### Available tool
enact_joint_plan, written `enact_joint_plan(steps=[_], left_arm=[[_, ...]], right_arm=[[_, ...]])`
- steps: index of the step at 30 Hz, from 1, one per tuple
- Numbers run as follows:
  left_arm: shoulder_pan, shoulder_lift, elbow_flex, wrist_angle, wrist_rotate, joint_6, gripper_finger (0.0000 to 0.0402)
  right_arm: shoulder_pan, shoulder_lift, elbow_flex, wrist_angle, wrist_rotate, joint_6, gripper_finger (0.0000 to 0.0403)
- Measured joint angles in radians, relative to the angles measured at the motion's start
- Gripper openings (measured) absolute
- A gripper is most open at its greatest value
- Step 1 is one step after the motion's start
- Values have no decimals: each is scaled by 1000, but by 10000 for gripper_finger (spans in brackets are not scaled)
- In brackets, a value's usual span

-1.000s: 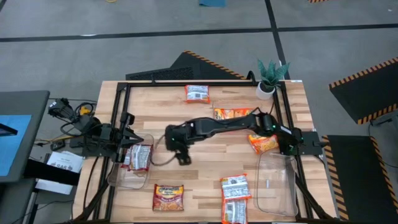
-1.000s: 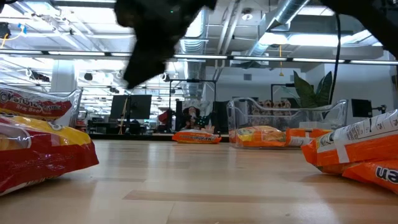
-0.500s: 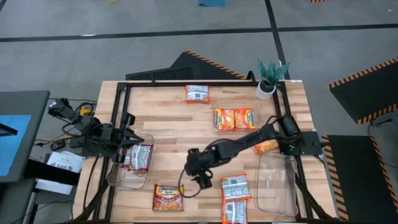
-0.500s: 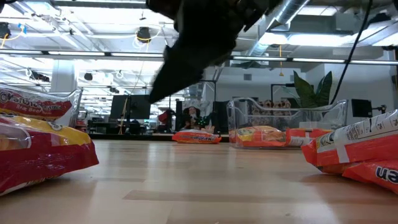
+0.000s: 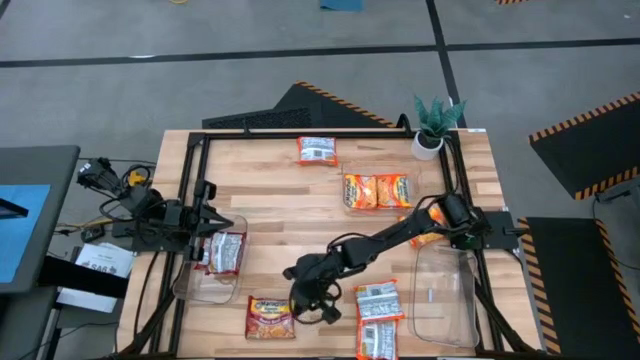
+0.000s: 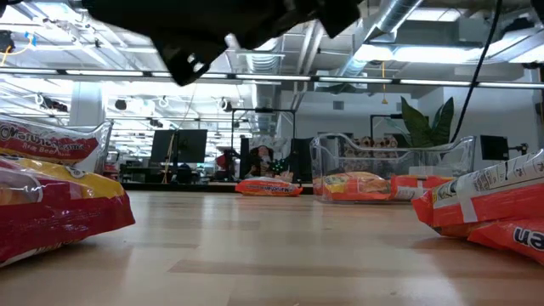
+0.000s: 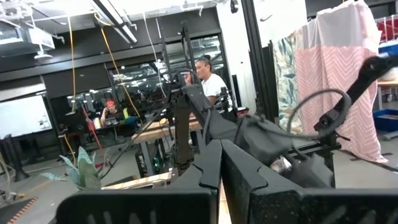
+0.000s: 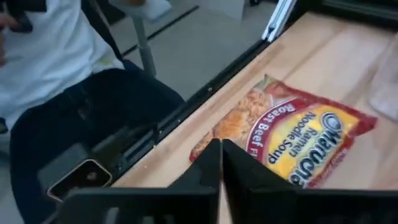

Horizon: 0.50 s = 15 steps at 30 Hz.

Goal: Sort Maruchan noodles
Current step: Put the red noodle pack into the bottom left transparent bin

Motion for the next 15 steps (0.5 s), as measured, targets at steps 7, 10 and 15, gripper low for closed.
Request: enact_joint_plan(steps=[7, 10, 15], left_arm=[[0, 0, 0, 1, 5, -16, 0], [0, 0, 0, -7, 6, -20, 0], [0, 0, 0, -36, 6, -37, 0]], right_arm=[[-20, 221, 282, -36, -1, 38, 7], [-12, 282, 385, -129, -36, 38, 7], [-20, 296, 436, -225, -46, 27, 7]])
